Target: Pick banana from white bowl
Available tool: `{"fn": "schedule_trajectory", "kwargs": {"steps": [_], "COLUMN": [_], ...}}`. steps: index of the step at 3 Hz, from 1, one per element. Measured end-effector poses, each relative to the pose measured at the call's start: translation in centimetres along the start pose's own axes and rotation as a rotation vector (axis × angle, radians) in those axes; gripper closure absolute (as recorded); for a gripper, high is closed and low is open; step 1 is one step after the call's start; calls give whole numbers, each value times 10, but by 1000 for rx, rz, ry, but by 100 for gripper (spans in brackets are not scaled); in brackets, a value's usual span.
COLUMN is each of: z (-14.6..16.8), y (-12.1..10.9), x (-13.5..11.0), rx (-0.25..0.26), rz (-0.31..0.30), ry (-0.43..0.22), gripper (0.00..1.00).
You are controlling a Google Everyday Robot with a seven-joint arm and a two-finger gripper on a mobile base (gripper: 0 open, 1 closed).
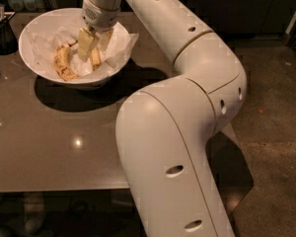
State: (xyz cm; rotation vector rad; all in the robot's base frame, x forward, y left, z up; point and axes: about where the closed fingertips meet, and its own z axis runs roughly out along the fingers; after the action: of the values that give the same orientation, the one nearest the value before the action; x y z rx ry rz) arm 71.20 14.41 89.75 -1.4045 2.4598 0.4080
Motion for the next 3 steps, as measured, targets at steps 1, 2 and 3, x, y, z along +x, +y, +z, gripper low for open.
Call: {"fn": "schedule_trajectory", "kwargs": {"steps": [1,2,3], "z": [12,18,23], "y": [-4,-9,-14], "x": [3,3,4], "rx": [-13,2,21], "rz": [41,69,92], "ry": [24,48,67], "gripper": [45,45,44]}}
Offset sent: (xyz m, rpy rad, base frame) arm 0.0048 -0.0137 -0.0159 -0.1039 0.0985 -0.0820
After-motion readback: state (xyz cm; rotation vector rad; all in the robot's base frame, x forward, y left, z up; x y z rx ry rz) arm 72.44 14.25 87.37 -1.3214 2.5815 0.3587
